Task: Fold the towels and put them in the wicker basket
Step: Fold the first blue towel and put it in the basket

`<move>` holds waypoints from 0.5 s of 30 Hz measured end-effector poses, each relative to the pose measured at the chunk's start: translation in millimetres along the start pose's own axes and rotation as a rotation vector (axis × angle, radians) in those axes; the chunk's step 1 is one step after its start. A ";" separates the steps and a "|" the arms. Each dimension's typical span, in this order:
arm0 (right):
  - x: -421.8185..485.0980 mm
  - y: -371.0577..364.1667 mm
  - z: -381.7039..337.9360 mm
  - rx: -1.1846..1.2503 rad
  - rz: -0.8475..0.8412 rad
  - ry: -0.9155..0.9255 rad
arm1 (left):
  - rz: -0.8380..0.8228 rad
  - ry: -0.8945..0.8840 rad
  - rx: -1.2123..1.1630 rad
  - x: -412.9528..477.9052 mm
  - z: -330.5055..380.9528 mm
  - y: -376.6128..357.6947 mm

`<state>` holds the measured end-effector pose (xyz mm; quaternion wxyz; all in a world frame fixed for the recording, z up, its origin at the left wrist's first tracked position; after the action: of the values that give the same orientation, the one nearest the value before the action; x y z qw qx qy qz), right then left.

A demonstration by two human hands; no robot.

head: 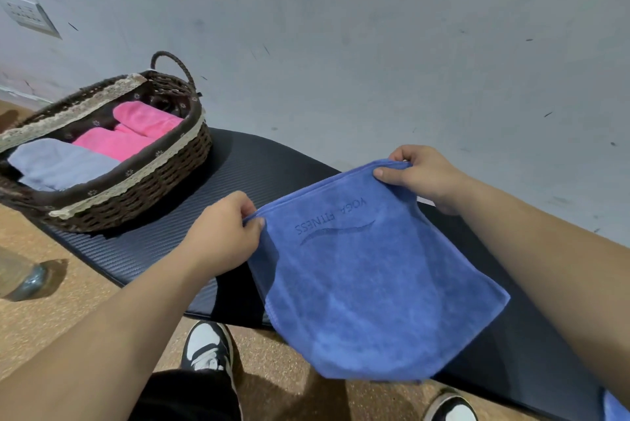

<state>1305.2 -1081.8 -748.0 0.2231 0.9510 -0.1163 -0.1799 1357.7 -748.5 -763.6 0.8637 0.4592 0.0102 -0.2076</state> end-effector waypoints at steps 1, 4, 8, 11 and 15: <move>-6.2 5.7 1.6 0.040 0.001 -0.005 | 0.007 -0.026 -0.094 -1.5 5.3 1.4; -33.3 23.5 -2.4 0.126 0.008 -0.002 | 0.026 -0.107 -0.323 -11.1 20.5 10.7; -94.0 45.5 -11.4 0.237 0.032 0.003 | 0.006 -0.154 -0.561 -35.4 42.4 24.3; -152.3 59.7 -15.4 0.286 0.080 0.054 | -0.053 -0.251 -0.605 -64.2 66.3 31.5; -233.9 84.5 -15.9 0.318 0.246 0.182 | -0.131 -0.400 -0.610 -95.0 90.2 45.5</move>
<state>1087.1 -1079.0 -627.5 0.1000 0.9652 -0.2378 -0.0440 1272.1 -764.8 -655.8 0.9306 0.1295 -0.0681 -0.3357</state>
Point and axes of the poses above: each hand's wrist, its own x-axis towards the middle knuckle, its own y-axis out of the back of the hand, z = x × y, the point moved 6 cm from there along x, towards the middle knuckle, and after that the axes turned 4 degrees about -z, right-handed, at the moved point
